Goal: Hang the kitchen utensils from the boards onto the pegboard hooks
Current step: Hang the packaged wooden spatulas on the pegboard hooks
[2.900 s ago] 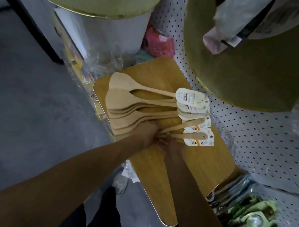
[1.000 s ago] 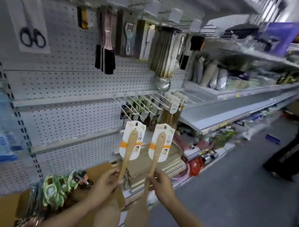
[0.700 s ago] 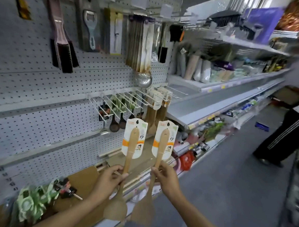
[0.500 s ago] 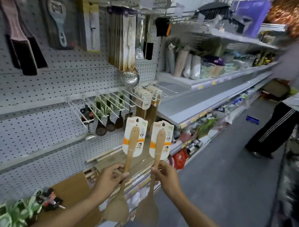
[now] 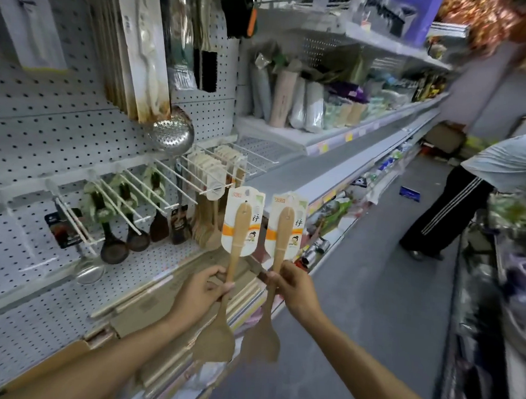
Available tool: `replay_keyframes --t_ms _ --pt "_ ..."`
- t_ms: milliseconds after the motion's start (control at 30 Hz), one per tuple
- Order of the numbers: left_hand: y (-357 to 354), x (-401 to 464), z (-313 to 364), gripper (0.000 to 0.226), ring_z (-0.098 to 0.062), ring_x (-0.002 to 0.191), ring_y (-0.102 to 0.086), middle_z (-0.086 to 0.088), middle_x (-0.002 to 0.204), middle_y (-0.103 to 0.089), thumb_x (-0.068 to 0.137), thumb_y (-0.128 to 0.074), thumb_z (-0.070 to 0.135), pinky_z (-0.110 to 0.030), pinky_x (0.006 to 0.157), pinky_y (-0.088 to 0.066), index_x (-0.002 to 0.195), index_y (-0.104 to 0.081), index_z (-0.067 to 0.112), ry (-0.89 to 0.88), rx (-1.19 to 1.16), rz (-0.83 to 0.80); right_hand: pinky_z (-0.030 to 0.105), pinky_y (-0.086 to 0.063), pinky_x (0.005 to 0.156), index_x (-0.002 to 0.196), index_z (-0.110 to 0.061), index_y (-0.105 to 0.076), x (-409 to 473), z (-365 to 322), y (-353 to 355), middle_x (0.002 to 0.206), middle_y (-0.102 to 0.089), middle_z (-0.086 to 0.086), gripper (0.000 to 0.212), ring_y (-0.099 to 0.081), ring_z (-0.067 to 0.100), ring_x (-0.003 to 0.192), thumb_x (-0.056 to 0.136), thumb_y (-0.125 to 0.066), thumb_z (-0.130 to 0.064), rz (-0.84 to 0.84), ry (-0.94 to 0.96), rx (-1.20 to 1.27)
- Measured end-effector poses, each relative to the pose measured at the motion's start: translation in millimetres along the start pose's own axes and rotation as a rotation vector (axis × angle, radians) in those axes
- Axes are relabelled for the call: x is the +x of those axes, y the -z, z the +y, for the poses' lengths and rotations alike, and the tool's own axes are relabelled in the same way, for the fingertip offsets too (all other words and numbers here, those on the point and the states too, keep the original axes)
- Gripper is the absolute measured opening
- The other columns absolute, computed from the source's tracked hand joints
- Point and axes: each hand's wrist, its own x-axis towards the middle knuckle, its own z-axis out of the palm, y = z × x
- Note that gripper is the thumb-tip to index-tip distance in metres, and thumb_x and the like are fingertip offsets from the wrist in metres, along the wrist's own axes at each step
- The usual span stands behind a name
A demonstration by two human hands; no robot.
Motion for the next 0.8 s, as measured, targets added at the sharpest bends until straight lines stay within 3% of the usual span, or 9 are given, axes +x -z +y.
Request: replay_keyframes --t_ms 133,233,300,400,467,533,600,700,800 --pt "-15 34 3 0.014 -0.032 0.076 -0.073 0.0 0.082 -0.069 0.089 -0.073 0.018 -0.056 0.074 -0.06 0.083 -0.069 0.03 0.0 -0.02 -0.022 0.025 -0.051 0.059 0.082 -0.016 -0.059 28 1 16 0.073 -0.066 -0.001 0.02 -0.066 0.02 0.071 0.1 -0.051 -0.013 -0.007 -0.006 0.033" --pt "-29 55 7 0.007 -0.034 0.082 -0.073 -0.007 0.091 -0.066 0.092 -0.069 0.015 -0.056 0.079 -0.06 0.092 -0.068 0.022 -0.01 -0.066 -0.057 0.038 -0.055 0.063 0.086 -0.01 -0.061 51 10 27 0.069 -0.062 -0.003 0.02 -0.062 0.021 0.068 0.101 -0.049 -0.014 -0.049 0.0 0.063" --pt "-38 70 8 0.009 -0.033 0.082 -0.074 -0.01 0.094 -0.064 0.092 -0.068 0.011 -0.052 0.079 -0.061 0.094 -0.068 0.019 0.007 -0.086 -0.052 0.051 -0.052 0.069 0.091 0.001 -0.061 70 19 35 0.071 -0.061 0.005 0.018 -0.059 0.024 0.068 0.1 -0.052 -0.012 -0.054 -0.008 0.106" --pt "-56 94 2 0.008 -0.031 0.079 -0.075 -0.01 0.091 -0.069 0.089 -0.072 0.013 -0.056 0.08 -0.059 0.088 -0.068 0.02 0.031 -0.052 -0.022 0.057 -0.051 0.071 0.096 0.004 -0.058 99 35 50 0.073 -0.067 0.013 0.009 -0.06 0.031 0.071 0.097 -0.055 -0.005 -0.061 -0.033 0.184" --pt "-69 109 -4 0.01 -0.028 0.081 -0.075 -0.008 0.091 -0.072 0.086 -0.075 0.027 -0.056 0.082 -0.058 0.084 -0.067 0.024 0.05 -0.003 -0.016 0.051 -0.05 0.068 0.096 0.001 -0.058 121 46 61 0.076 -0.067 0.021 0.006 -0.06 0.031 0.072 0.096 -0.055 -0.004 -0.094 -0.029 0.21" --pt "-81 126 -10 0.03 -0.026 0.082 -0.074 -0.005 0.089 -0.073 0.079 -0.074 0.048 -0.055 0.083 -0.057 0.087 -0.066 0.02 0.062 0.052 0.004 0.045 -0.05 0.069 0.096 0.001 -0.059 148 58 74 0.08 -0.066 0.026 0.006 -0.063 0.028 0.073 0.096 -0.056 -0.004 -0.128 -0.014 0.216" --pt "-94 145 -17 0.047 -0.029 0.082 -0.073 -0.005 0.087 -0.073 0.076 -0.073 0.06 -0.055 0.082 -0.057 0.09 -0.064 0.015 0.081 0.064 0.014 0.036 -0.054 0.068 0.097 0.004 -0.06 176 70 89 0.076 -0.071 0.012 0.008 -0.067 0.021 0.072 0.096 -0.055 -0.003 -0.172 0.003 0.203" --pt "-117 168 -20 0.04 -0.029 0.081 -0.071 -0.006 0.085 -0.07 0.081 -0.07 0.054 -0.055 0.081 -0.057 0.09 -0.064 0.016 0.106 0.078 0.073 0.025 -0.055 0.063 0.097 0.007 -0.06 220 90 112 0.07 -0.069 0.0 0.011 -0.067 0.014 0.069 0.097 -0.054 -0.002 -0.289 0.015 0.182" --pt "-136 184 -17 0.026 -0.022 0.082 -0.073 -0.004 0.088 -0.071 0.087 -0.069 0.044 -0.053 0.083 -0.057 0.093 -0.067 0.018 0.128 0.08 0.158 0.033 -0.055 0.068 0.093 0.0 -0.061 264 101 126 0.072 -0.065 0.003 0.01 -0.065 0.02 0.071 0.097 -0.055 -0.005 -0.413 0.039 0.141"
